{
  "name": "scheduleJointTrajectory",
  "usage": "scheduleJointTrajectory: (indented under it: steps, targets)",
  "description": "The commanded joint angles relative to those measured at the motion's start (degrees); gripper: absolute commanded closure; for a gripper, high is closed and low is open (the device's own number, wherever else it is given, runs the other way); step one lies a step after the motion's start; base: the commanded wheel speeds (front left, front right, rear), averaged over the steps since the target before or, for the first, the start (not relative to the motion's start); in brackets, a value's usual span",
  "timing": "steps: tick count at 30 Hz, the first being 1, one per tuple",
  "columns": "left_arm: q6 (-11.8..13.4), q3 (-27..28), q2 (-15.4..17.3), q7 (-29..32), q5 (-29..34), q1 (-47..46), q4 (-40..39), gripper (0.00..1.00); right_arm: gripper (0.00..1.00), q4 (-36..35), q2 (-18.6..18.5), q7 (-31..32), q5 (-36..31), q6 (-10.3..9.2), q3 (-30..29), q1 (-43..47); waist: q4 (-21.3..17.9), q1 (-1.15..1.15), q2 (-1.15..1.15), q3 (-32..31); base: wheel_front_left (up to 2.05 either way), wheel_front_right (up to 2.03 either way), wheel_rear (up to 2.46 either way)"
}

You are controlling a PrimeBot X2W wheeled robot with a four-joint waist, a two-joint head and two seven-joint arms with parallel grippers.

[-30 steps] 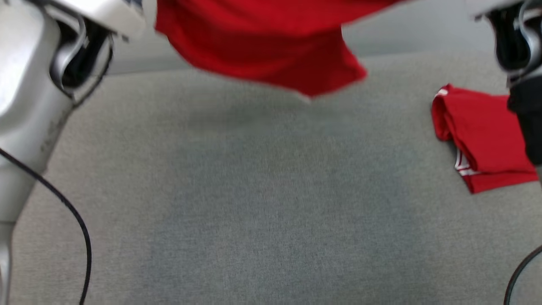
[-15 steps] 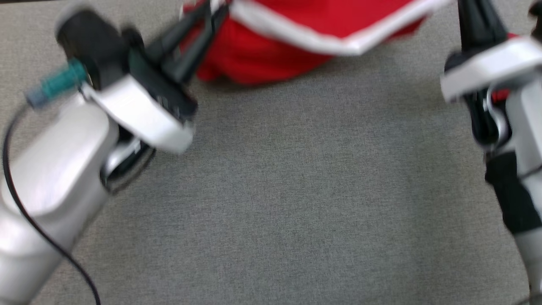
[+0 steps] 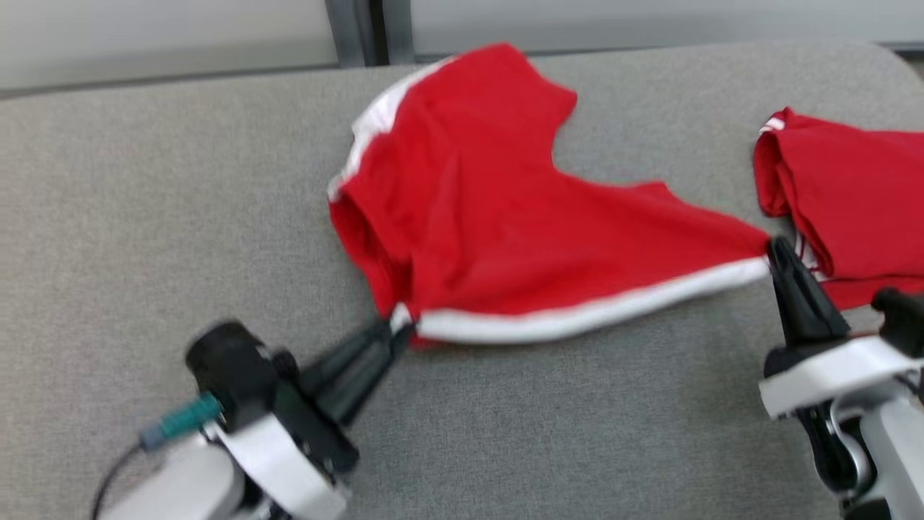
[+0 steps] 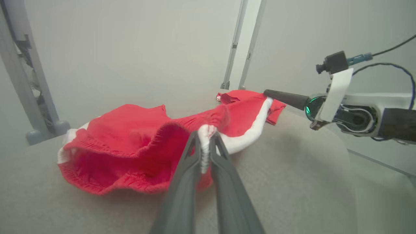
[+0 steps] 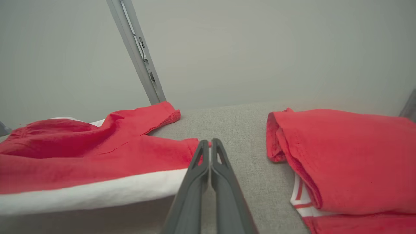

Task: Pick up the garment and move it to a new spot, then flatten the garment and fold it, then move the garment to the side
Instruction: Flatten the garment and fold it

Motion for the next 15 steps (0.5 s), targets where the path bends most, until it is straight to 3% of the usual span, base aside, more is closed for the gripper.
scheduleJointTrajectory:
  steps: [1,7,15]
  targets:
    - [0.0,-1.9,0.9,-0.2,1.3,2.0,-0.4,1.0,1.0,-1.3,-0.8,-0.2,0.4,-0.04,-0.3,2.6,-0.1,0.0,0.0,-3.0,0.0,0.0,0.0]
    - [0.0,-9.5,2.9,-0.2,2.0,6.9,1.8,1.0,1.0,-5.8,-3.2,-0.2,0.0,-0.04,-1.7,11.4,0.5,0.0,0.0,-8.0,0.0,0.0,0.0]
    - [0.0,-9.1,3.6,-0.3,-0.6,13.3,1.0,1.0,1.0,-11.7,-6.0,-0.2,-0.2,-0.04,-3.1,21.6,1.0,0.0,0.0,-11.2,0.0,0.0,0.0]
